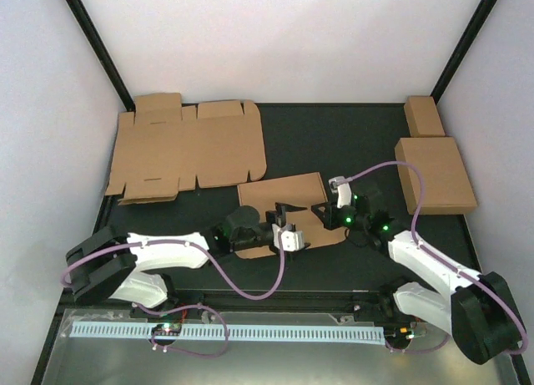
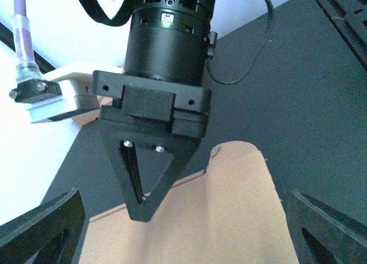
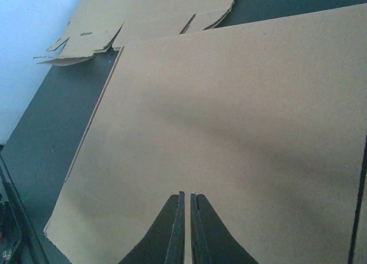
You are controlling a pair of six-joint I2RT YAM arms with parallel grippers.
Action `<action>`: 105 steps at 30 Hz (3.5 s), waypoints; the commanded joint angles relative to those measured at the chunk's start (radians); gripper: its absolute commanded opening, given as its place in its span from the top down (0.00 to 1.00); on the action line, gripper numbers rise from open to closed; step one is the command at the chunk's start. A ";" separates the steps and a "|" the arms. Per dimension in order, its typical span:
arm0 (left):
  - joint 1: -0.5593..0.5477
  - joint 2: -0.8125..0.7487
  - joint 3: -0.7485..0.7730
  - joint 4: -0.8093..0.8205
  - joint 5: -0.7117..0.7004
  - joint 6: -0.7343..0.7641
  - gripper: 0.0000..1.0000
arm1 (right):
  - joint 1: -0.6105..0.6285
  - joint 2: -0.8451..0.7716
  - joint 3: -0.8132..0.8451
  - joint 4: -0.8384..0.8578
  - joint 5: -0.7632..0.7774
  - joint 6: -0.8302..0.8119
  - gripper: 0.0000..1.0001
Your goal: Fold the paper box
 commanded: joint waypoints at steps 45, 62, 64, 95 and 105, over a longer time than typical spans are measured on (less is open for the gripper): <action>-0.115 0.278 0.351 -0.266 -0.253 0.095 0.01 | 0.004 -0.034 0.029 -0.027 0.038 -0.024 0.95; -0.118 0.203 0.312 -0.255 -0.238 0.066 0.01 | 0.004 -0.036 0.027 -0.021 0.031 -0.016 0.95; -0.118 0.204 0.312 -0.255 -0.232 0.067 0.01 | 0.004 -0.037 0.027 -0.019 0.029 -0.014 0.95; -0.117 0.261 0.350 -0.279 -0.240 0.112 0.01 | 0.004 -0.038 0.018 -0.016 0.029 -0.017 0.95; -0.118 0.275 0.367 -0.312 -0.265 0.104 0.01 | 0.004 -0.035 0.017 -0.016 0.028 -0.014 0.95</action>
